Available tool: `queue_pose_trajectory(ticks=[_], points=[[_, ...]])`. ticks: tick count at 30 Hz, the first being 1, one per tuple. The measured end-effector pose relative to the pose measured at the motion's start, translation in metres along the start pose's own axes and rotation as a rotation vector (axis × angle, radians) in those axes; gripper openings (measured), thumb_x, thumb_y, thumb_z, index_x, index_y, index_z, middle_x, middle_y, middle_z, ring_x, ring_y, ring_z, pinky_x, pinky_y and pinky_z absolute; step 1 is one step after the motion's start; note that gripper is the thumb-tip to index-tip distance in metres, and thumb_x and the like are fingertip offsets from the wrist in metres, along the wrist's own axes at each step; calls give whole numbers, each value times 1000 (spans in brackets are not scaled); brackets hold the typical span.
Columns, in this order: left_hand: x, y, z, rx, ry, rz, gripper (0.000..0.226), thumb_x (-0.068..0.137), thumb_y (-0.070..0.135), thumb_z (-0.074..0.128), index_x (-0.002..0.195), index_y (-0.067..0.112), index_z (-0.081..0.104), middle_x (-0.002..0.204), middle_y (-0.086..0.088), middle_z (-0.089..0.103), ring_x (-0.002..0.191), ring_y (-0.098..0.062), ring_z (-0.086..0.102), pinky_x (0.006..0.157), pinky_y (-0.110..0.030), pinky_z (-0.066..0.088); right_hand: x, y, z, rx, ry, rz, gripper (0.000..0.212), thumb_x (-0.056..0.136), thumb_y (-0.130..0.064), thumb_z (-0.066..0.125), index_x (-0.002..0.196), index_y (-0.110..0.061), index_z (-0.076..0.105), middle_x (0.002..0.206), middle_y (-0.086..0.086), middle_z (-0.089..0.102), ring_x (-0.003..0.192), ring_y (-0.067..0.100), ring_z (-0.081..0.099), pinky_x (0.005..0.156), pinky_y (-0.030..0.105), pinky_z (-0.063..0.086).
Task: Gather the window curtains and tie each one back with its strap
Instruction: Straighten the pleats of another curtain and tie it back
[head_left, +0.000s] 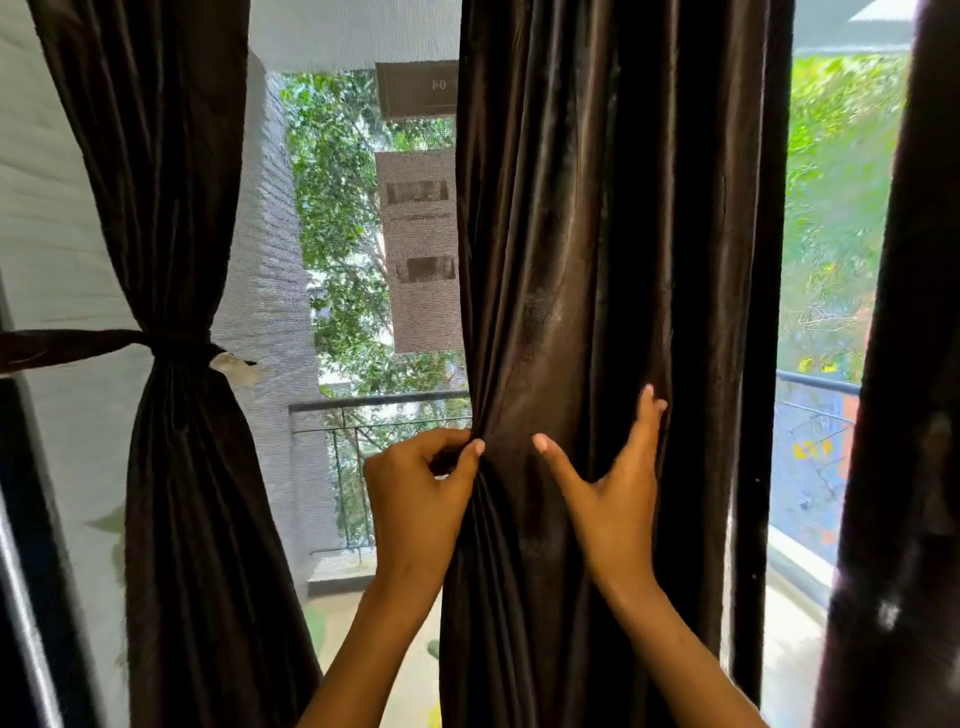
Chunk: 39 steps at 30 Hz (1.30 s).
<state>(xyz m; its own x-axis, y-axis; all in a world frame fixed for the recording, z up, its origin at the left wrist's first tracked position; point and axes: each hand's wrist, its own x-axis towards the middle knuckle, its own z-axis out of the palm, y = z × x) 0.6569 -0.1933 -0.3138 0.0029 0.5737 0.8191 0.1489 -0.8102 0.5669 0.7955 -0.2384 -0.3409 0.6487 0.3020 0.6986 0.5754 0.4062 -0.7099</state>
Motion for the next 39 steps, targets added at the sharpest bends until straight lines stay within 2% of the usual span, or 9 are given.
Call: queue_pose_trajectory(ticks=[5,12,18,22,25,28,33,36,39], points=[[-6,2,0,25,25,69,11,75,8,77,86,12,77,78,3,75,75,0,66,72,-15,52,-8,-4,1,-68,-122,-292,59,83,6,58,135,-21,49,114,1,68,99,19,69,87,35,55],[-15,6,3,7,-11,143,17,79,4,73,89,17,76,81,11,72,77,2,66,70,-10,49,-29,-16,8,-332,-261,-463,67,74,-4,45,139,-23,45,97,10,73,75,30,71,60,43,57],[-13,13,1,-121,-73,39,17,83,11,70,89,26,75,77,27,66,77,11,65,68,-5,46,-29,-18,-4,-204,-314,-435,73,67,11,55,134,-19,53,91,2,54,49,-14,44,54,-5,29],[-6,16,3,-181,-61,-83,4,75,20,79,75,22,76,64,17,70,64,7,66,62,-8,48,-38,-12,-8,-104,-409,-343,61,69,9,57,126,-14,59,60,-13,57,52,-23,41,58,-5,31],[3,6,4,-158,-27,-138,7,73,13,80,78,12,76,65,9,70,61,5,66,60,-7,48,-32,-9,-6,-79,-413,-262,46,78,-16,56,123,-23,64,124,-19,61,105,-17,54,90,10,45],[8,-4,2,-183,-22,-193,12,71,12,81,82,8,76,72,0,74,65,-3,69,68,-18,55,-6,0,0,-157,-148,-100,81,82,-46,67,148,-18,29,159,5,16,146,11,9,119,37,18],[6,-3,-2,-188,-45,-173,13,73,10,79,85,7,77,75,-1,74,68,-5,70,69,-19,56,24,-20,12,156,-234,243,103,71,-35,81,151,-15,17,149,3,36,129,3,35,108,25,34],[4,-2,0,-114,-21,-111,10,74,11,79,84,10,77,73,4,73,66,1,68,69,-18,55,13,-19,13,-35,-112,-51,45,79,-6,69,123,-11,62,112,5,70,104,18,66,91,36,53],[-1,2,3,-73,-18,-38,7,77,11,76,82,15,77,71,10,72,67,5,67,69,-18,54,-15,-21,10,-308,-203,-232,68,74,9,51,133,-24,55,101,13,72,94,32,68,76,42,56]])
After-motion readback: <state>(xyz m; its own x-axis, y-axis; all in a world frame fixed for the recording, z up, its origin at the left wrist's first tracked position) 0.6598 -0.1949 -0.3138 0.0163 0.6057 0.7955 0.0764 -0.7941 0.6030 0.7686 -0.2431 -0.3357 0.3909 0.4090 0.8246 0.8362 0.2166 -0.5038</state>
